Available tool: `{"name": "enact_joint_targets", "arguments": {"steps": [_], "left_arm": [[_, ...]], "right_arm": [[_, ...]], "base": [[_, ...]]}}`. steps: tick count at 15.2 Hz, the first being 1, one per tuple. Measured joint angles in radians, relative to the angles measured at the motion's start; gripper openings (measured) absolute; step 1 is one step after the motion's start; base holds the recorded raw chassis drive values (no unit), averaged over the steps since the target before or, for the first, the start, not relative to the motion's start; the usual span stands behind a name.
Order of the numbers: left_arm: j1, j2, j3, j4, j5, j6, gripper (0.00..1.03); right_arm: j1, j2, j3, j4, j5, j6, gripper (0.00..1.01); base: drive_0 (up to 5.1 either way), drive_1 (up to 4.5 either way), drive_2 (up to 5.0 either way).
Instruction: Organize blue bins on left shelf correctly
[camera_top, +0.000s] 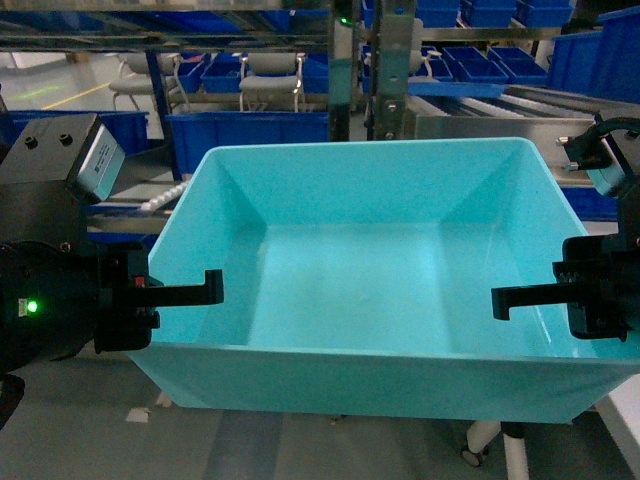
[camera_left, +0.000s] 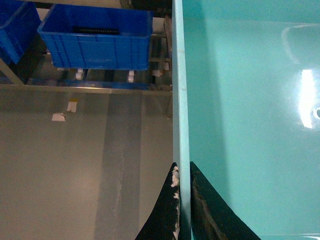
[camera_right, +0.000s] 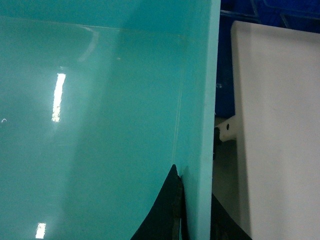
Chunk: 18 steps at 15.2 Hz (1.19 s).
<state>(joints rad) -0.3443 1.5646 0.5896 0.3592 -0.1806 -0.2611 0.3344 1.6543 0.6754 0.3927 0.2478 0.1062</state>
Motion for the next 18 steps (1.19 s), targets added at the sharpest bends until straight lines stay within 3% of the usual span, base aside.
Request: {"name": "enact_joint_targets", "arguments": {"steps": [13,18], "left_arm": [[0.0,0.0,0.0,0.0,0.0,0.0,0.02],[0.003,0.0,0.0,-0.001,-0.002,0.0,0.02]], "right_arm": [[0.0,0.0,0.0,0.0,0.0,0.0,0.02],[0.005,0.0,0.0,0.001,0.002,-0.002,0.02]], "base": [[-4.5,4.03,0.5],[-0.1,1.2,-1.5]]}}
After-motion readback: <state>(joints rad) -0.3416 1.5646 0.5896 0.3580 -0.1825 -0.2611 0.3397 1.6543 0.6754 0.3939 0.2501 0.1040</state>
